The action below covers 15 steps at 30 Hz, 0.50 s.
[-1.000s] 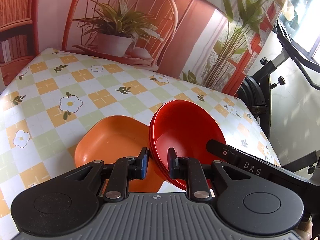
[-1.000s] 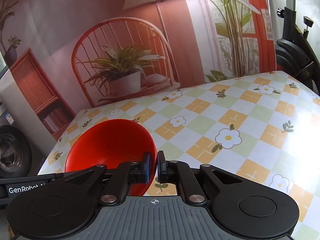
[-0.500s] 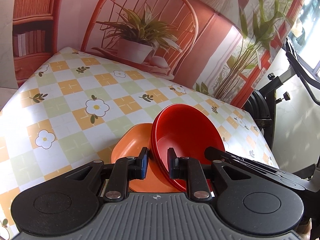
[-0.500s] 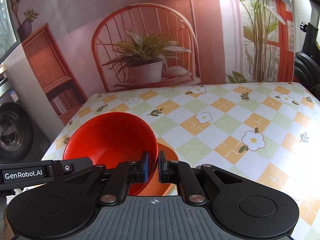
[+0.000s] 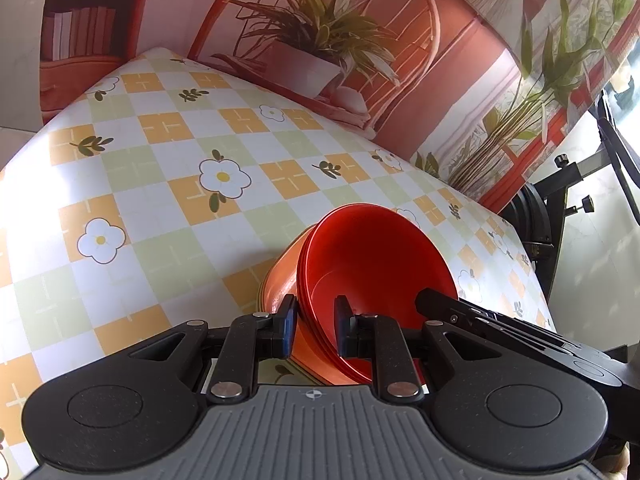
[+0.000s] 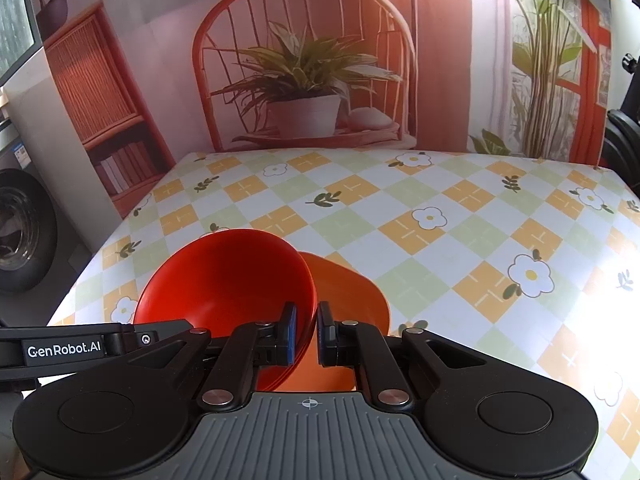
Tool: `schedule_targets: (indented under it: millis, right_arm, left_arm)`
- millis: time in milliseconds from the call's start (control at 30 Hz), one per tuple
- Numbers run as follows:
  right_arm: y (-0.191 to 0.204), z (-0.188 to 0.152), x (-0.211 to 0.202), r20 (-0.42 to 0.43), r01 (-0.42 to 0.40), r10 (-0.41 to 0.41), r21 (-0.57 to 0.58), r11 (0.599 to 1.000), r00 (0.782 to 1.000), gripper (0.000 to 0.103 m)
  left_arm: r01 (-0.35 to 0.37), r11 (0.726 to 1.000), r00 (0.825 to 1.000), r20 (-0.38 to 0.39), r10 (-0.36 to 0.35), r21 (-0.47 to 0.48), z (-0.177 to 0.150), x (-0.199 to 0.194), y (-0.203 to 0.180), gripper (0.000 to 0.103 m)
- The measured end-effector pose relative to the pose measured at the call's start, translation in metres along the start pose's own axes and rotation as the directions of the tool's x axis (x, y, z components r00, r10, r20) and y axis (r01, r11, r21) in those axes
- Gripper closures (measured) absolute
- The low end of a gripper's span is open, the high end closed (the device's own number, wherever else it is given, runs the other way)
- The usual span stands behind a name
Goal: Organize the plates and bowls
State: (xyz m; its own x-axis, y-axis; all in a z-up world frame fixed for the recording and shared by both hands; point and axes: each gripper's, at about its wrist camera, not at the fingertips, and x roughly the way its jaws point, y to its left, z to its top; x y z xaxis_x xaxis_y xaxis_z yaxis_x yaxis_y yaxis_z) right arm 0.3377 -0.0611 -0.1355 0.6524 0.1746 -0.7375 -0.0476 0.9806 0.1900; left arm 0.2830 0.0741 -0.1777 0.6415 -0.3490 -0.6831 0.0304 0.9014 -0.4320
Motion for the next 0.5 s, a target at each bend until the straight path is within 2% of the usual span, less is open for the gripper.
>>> schedule_targets:
  millis: [500]
  right_arm:
    - [-0.009,-0.005,0.014,-0.028,0.014,-0.014,0.001,1.0,0.999,0.094]
  left_arm:
    - [-0.019,1.0,0.999,-0.029,0.019,0.017,-0.005,0.024,-0.003,0.083]
